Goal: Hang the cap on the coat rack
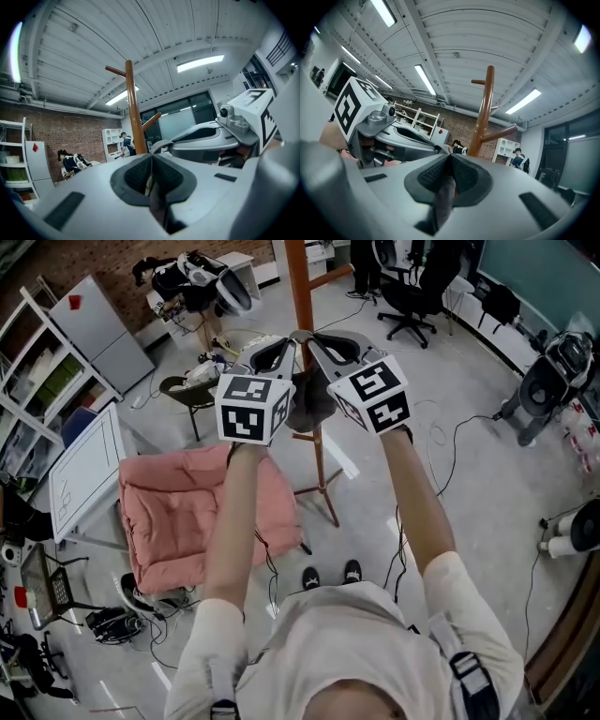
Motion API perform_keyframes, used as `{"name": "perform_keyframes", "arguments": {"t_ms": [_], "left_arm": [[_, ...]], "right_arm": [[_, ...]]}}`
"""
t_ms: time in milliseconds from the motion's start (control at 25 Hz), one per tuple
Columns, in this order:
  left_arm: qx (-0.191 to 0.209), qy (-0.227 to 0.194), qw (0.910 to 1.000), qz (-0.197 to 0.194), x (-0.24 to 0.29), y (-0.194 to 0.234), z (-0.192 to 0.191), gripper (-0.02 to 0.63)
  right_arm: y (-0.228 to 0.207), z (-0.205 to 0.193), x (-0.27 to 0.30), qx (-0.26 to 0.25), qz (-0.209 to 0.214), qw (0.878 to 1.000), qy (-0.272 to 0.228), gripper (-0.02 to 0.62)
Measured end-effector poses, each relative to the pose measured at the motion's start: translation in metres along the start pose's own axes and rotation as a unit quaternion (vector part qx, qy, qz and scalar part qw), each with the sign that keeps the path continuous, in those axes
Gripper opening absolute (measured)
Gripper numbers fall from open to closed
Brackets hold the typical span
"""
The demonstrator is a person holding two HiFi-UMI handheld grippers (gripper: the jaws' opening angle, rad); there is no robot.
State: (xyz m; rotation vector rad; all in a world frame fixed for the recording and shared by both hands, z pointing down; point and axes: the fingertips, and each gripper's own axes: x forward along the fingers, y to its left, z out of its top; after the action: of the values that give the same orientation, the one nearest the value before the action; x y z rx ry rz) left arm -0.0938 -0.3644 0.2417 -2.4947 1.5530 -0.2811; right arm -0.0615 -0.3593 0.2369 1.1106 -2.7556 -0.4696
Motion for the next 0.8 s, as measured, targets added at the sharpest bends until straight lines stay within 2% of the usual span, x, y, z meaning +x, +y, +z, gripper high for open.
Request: {"name": "perform_keyframes", "arguments": {"t_ms": [360,800], "left_arm": [[0.003,0.008,1.0,0.002,0.024,0.011,-0.003,0.014],[-0.013,0.023,0.9995,-0.017,0.052,0.02,-0.022,0.014]], "right_arm": [[-0.015,-0.011,0.016,0.011,0.004,1.0,0.006,0.018],[-0.028,-0.035,0.04,0.015,-0.001,0.999,0.028,0.018]]}}
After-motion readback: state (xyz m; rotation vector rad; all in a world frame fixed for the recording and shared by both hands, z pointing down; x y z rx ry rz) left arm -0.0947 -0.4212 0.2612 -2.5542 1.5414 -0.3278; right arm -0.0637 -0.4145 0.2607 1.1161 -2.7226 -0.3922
